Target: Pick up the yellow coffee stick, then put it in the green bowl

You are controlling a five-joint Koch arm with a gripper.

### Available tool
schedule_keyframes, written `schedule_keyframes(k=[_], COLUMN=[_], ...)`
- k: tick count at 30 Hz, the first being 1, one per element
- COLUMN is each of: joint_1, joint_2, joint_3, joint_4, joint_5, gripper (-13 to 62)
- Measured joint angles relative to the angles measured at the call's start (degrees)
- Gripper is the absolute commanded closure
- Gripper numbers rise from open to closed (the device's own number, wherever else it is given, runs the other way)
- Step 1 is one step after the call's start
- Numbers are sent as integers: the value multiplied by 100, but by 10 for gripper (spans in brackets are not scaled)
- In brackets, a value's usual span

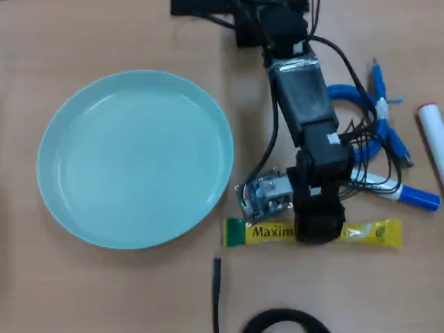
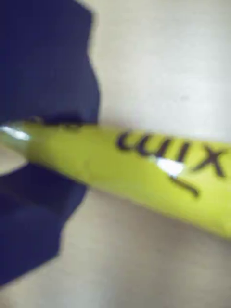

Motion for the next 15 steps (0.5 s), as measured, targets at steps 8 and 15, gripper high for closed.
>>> schedule_keyframes(k=[8,15], joint_1=[-79,-220], joint_2=[70,343], joint_3=[0,26], joint_4=[738,1090], joint_5=[105,114], gripper=[574,574])
